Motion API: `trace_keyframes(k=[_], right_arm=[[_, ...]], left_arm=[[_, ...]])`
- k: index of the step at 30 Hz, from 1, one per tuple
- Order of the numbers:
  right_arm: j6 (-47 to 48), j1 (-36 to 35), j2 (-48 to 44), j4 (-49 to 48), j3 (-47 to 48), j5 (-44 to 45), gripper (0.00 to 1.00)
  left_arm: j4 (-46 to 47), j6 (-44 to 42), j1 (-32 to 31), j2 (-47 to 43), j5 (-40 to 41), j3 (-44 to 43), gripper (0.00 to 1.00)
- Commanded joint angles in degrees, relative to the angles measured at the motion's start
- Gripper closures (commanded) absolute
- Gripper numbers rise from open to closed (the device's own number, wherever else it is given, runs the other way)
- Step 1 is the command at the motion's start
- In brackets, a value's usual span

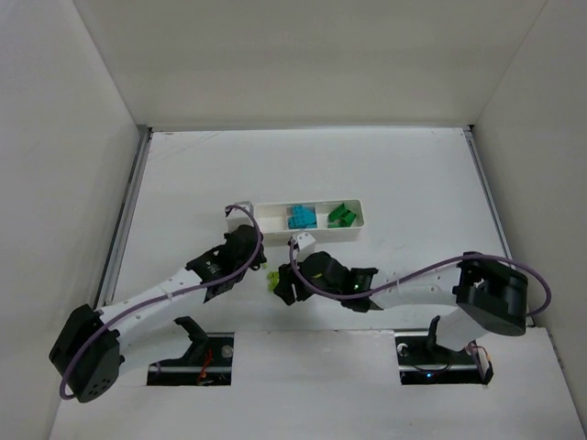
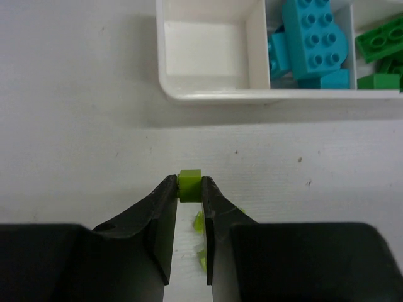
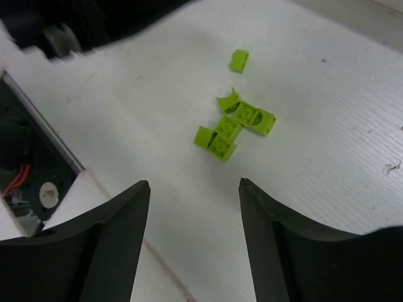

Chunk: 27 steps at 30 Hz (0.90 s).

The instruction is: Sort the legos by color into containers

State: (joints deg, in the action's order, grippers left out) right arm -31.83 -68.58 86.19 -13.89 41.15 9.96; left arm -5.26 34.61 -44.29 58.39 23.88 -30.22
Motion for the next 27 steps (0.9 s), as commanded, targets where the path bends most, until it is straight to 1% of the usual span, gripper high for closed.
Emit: trace_keyframes(k=[1, 7, 12, 18, 23, 27], right_arm=[[0.0, 0.0, 3.2, 0.7, 4.2, 2.9, 0.34], [-0.9, -1.0, 9.2, 4.2, 8.8, 4.8, 0.27], [-1.9, -2.2, 11.7, 6.7, 11.5, 6.9, 0.26], [-3.0, -3.2, 15.3, 10.1, 14.7, 10.1, 0.32], [-3.9, -4.2, 19.3, 13.1, 17.7, 14.8, 0.37], [-4.6, -4.7, 20.6, 14.3, 18.8, 17.6, 0.42]], left_arm=[[3.4, -2.9, 2.3, 0.8, -1.3, -4.1, 0.88], [9.1, -4.6, 5.1, 4.0, -4.4, -5.8, 0.88], [12.1, -4.6, 5.8, 5.9, -5.9, -5.5, 0.88], [13.9, -5.3, 6.5, 7.0, -6.8, -4.9, 0.87], [16.9, -6.4, 8.0, 8.1, -7.9, -5.6, 0.87], [19.1, -6.8, 8.7, 9.6, -8.0, -6.5, 0.87]])
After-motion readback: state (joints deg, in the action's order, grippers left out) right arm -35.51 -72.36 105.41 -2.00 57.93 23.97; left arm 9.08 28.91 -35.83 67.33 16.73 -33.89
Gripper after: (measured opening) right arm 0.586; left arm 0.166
